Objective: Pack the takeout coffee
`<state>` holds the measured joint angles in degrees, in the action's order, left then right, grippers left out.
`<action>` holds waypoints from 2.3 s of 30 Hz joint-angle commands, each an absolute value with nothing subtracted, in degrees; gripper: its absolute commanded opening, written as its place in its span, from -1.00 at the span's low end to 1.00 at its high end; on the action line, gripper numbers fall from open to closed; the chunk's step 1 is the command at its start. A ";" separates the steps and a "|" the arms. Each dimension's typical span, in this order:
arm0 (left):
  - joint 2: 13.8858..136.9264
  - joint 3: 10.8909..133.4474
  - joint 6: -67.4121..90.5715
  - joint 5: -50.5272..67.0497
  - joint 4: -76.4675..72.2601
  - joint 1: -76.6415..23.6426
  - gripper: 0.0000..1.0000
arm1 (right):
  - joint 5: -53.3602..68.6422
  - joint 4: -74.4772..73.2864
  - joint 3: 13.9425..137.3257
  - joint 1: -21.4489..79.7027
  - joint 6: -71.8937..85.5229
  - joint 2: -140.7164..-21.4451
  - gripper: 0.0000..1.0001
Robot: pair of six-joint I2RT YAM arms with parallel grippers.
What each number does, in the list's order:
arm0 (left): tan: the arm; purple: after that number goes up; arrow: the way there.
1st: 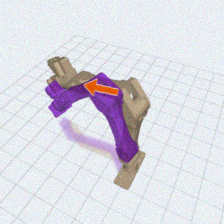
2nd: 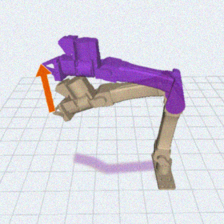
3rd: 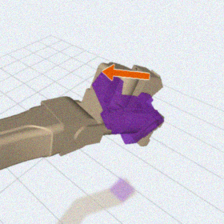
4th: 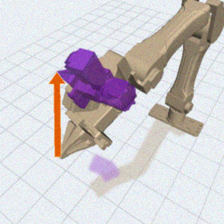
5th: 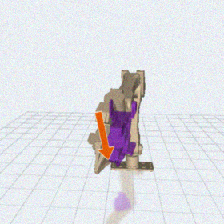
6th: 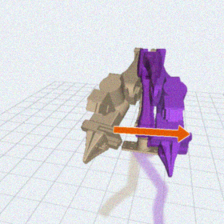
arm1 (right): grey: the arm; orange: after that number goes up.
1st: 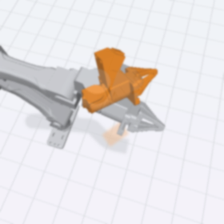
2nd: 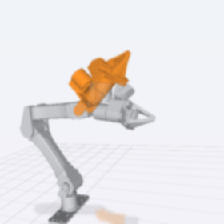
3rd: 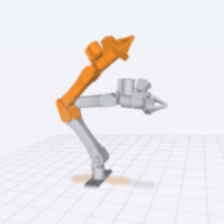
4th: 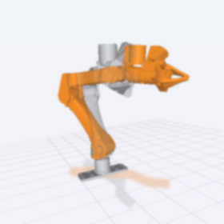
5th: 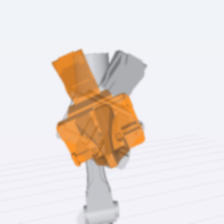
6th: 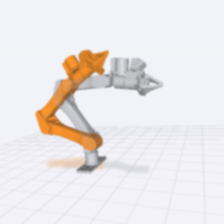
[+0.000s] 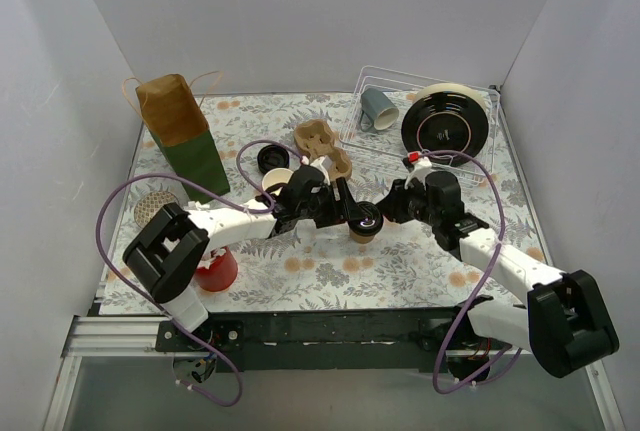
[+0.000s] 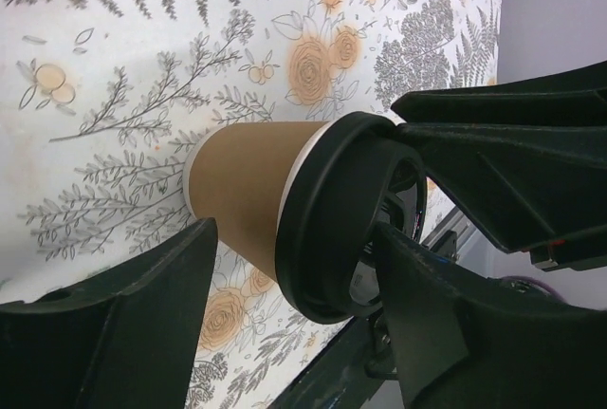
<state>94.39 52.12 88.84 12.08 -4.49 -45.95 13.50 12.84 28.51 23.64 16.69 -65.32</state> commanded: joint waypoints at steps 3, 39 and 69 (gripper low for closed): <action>91.32 48.16 90.97 7.74 8.35 -47.90 0.42 | 11.09 7.82 32.60 23.55 13.62 -68.47 -0.32; 90.09 48.25 91.41 4.83 7.12 -47.90 0.47 | 16.44 7.55 24.35 25.92 36.73 -53.35 0.33; 84.65 52.10 88.95 4.49 10.62 -48.52 0.55 | 11.95 3.61 30.84 28.21 24.37 -67.84 -0.05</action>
